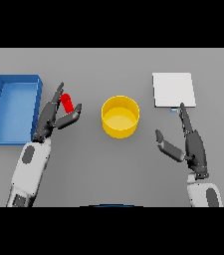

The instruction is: Pick up the red beaker and tilt it to pour out 1 green nut into yellow bowl. Pick up the yellow bowl and place it on the metallic measuring scale.

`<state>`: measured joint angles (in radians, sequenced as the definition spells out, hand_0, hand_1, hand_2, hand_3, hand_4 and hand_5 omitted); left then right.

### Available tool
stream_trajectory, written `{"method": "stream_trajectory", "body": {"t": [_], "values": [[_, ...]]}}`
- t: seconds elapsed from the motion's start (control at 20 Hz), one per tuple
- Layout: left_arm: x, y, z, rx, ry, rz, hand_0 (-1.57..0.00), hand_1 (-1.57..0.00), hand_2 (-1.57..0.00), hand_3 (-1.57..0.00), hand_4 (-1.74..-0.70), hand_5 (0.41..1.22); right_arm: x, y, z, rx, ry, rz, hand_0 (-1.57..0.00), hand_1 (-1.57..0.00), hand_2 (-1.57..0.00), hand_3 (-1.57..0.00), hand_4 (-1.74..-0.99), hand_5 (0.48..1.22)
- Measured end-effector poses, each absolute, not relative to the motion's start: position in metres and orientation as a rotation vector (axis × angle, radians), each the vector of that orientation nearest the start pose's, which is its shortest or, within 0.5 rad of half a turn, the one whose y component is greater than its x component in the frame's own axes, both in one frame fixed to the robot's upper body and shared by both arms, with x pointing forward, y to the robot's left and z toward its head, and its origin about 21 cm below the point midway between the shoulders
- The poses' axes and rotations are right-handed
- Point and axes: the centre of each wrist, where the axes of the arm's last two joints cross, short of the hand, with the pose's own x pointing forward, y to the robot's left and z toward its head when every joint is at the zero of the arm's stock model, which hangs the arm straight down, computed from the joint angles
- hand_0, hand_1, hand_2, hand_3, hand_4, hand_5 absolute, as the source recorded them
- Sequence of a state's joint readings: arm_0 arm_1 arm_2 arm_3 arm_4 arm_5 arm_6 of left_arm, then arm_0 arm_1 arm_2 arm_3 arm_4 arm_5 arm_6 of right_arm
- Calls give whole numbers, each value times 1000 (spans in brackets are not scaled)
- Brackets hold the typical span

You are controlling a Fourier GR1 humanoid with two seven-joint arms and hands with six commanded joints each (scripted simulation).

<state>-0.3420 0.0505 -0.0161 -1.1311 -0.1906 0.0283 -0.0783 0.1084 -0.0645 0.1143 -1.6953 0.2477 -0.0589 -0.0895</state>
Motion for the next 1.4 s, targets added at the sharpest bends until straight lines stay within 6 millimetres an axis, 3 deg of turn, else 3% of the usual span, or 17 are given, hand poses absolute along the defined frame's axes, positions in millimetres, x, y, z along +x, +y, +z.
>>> {"method": "stream_trajectory", "body": {"t": [0.45, 0.5, 0.6, 0.7, 0.85, 0.9, 1.05, 1.2, 1.4], "values": [[349, 198, -20, 77, -1536, -293, 1, 1, 0, 1, -1348, 704, 224, -227, 9, -215, -1676, 242, 1, 1, 1, 1, -1261, 641], [348, 194, -23, 62, -1537, -276, 1, -26, -67, -31, -1378, 724, 221, -225, 8, -217, -1683, 253, 1, 1, 1, 1, -1259, 642], [351, 187, -24, 46, -1552, -234, -285, -328, -364, -292, -1449, 783, 224, -227, 10, -219, -1680, 246, 1, 1, 1, 1, -1258, 644], [354, 187, -25, 64, -1519, -198, -662, -699, -733, -724, -1500, 941, 221, -226, 9, -218, -1688, 255, 1, 1, 1, 1, -1255, 644], [359, 182, -23, 92, -1521, -239, -1106, -1125, -1142, -974, -1603, 1078, 220, -226, 8, -212, -1691, 253, 1, 1, 1, 1, -1252, 644], [358, 183, -24, 85, -1543, -256, -1199, -1214, -1228, -1093, -1571, 1106, 219, -222, 6, -203, -1690, 248, 1, 1, 1, 1, -1250, 643], [356, 177, -26, 79, -1550, -284, -1380, -1388, -1395, -1326, -1505, 1162, 221, -225, 8, -214, -1696, 241, 1, 1, 1, 1, -1257, 645], [356, 175, -23, 80, -1542, -238, -1473, -1477, -1481, -1446, -1620, 1140, 218, -227, 8, -213, -1679, 233, 1, 1, 1, 1, -1260, 643], [355, 177, -11, 69, -1619, -165, -1531, -1533, -1534, -1520, -1692, 1118, 219, -230, 6, -235, -1676, 236, 1, 1, 1, 1, -1259, 647]]}}
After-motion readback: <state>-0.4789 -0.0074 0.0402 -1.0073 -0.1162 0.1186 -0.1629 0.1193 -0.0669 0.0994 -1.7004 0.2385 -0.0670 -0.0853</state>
